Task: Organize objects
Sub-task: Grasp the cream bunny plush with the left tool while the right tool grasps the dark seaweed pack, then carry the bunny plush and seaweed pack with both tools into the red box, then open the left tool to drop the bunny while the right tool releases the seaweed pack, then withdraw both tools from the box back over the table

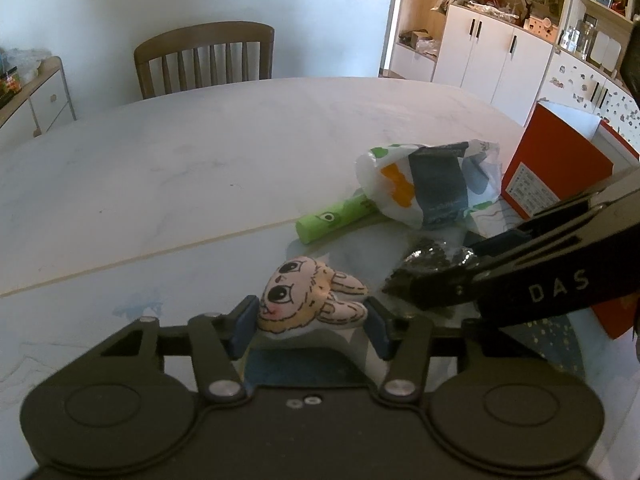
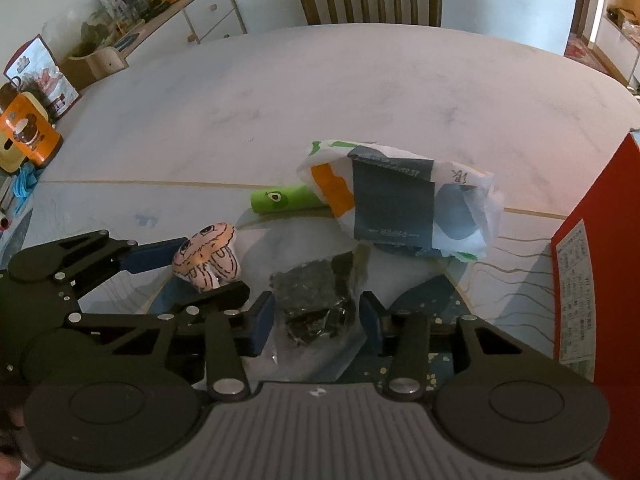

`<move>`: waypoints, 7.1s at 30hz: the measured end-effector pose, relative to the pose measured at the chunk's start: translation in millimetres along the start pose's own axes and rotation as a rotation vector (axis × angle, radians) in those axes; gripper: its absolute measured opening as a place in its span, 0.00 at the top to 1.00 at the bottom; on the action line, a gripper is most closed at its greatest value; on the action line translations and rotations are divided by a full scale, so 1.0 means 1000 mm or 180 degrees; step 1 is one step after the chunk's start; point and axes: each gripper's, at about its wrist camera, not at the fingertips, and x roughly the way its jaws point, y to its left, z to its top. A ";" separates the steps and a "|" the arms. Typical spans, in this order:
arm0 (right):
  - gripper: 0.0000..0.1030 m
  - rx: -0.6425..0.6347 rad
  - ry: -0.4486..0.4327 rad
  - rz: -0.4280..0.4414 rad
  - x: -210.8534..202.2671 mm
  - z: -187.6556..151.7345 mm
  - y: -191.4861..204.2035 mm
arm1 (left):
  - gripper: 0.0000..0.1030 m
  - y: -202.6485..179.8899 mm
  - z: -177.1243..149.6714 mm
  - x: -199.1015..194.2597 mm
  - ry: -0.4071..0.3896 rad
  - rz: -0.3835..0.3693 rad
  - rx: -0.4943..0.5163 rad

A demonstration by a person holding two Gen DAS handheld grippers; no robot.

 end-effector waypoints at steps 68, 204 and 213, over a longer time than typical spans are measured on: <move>0.68 0.0334 -0.0884 0.0161 -0.261 -0.106 -0.175 | 0.48 -0.236 0.056 -0.128 -0.0119 -0.0350 0.0194; 0.19 -0.0052 -0.0958 0.0057 -0.217 -0.055 -0.060 | 0.01 -0.083 0.051 -0.133 -0.0150 -0.0141 -0.0276; 0.19 -0.0016 -0.0789 -0.0029 -0.183 -0.039 -0.026 | 0.01 -0.028 0.044 -0.102 -0.0053 0.0093 -0.0259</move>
